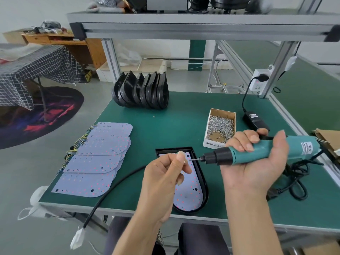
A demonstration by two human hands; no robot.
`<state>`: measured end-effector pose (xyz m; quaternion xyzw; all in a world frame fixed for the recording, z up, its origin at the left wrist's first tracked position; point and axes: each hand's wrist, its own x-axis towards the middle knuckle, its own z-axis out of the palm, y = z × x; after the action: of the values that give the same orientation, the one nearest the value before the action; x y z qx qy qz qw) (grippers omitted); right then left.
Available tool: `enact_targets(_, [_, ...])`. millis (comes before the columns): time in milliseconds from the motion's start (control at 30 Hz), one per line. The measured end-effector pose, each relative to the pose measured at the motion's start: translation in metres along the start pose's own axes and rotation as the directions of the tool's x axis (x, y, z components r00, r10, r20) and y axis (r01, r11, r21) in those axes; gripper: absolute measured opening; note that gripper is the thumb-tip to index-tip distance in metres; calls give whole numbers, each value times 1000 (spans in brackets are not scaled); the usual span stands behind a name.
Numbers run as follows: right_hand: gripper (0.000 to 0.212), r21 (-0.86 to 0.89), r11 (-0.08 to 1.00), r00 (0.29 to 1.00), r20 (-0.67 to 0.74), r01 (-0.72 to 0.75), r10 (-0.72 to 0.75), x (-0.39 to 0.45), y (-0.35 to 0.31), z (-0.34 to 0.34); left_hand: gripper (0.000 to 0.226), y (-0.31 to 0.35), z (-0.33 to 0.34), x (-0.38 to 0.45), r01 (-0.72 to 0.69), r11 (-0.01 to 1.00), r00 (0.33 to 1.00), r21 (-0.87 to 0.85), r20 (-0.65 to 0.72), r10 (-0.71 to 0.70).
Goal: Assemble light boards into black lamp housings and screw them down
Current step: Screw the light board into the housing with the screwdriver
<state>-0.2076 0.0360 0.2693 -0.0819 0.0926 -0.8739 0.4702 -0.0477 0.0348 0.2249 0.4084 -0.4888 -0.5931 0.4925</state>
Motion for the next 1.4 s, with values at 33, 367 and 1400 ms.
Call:
enact_targets(33, [27,-10,1000,1000,1,1,-1,-1,1,0,43,0,1,-1,4,1000,1000,-10,-2,-4])
enact_targets(367, [27,-63,998,1000,14,17,-16,-2,4,-6,47,-6,4,-5,-25,998,998,50,-52,28])
enact_targets(1400, [33,-165,984,996,68,73,-62,0,7,-13,25,-3,10,-8,-148,892,969,428,-118,217])
